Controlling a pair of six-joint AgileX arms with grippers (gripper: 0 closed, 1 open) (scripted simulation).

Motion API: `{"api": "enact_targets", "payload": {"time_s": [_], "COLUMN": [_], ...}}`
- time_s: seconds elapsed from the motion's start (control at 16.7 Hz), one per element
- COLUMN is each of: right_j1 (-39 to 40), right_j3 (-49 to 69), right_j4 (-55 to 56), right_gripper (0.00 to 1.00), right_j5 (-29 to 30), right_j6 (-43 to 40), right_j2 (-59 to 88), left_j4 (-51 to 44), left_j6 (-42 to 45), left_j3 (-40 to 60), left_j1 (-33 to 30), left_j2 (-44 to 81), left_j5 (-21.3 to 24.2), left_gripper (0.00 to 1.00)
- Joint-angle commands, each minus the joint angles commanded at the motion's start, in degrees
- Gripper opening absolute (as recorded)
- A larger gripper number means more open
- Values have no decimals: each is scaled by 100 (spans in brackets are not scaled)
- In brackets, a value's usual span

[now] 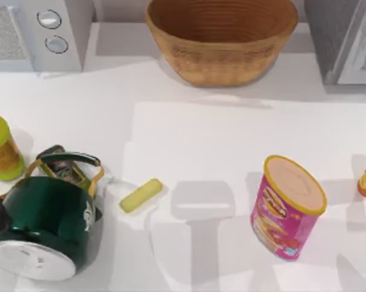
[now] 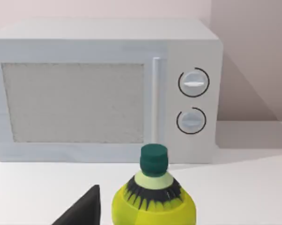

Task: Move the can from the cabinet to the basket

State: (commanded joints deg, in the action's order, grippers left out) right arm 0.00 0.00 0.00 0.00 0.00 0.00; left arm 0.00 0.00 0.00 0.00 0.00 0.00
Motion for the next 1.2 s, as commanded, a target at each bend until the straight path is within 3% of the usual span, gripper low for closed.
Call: {"api": "enact_targets", "payload": {"time_s": [0.24, 0.48, 1.2], "right_j1": [23, 148, 793], "right_j3": [182, 1258, 7374], "right_j4": [-52, -336, -1785], "right_gripper": [100, 100, 100], "right_j5": [25, 159, 845], "right_j6": [2, 11, 54], "right_j2": [164, 1064, 5695], "left_j4": [0, 0, 0], "left_j6": [0, 0, 0], "left_j3": [0, 0, 0], "left_j1": [0, 0, 0], "left_j2": [0, 0, 0], "left_j5": [0, 0, 0], "left_gripper": [100, 100, 100]}}
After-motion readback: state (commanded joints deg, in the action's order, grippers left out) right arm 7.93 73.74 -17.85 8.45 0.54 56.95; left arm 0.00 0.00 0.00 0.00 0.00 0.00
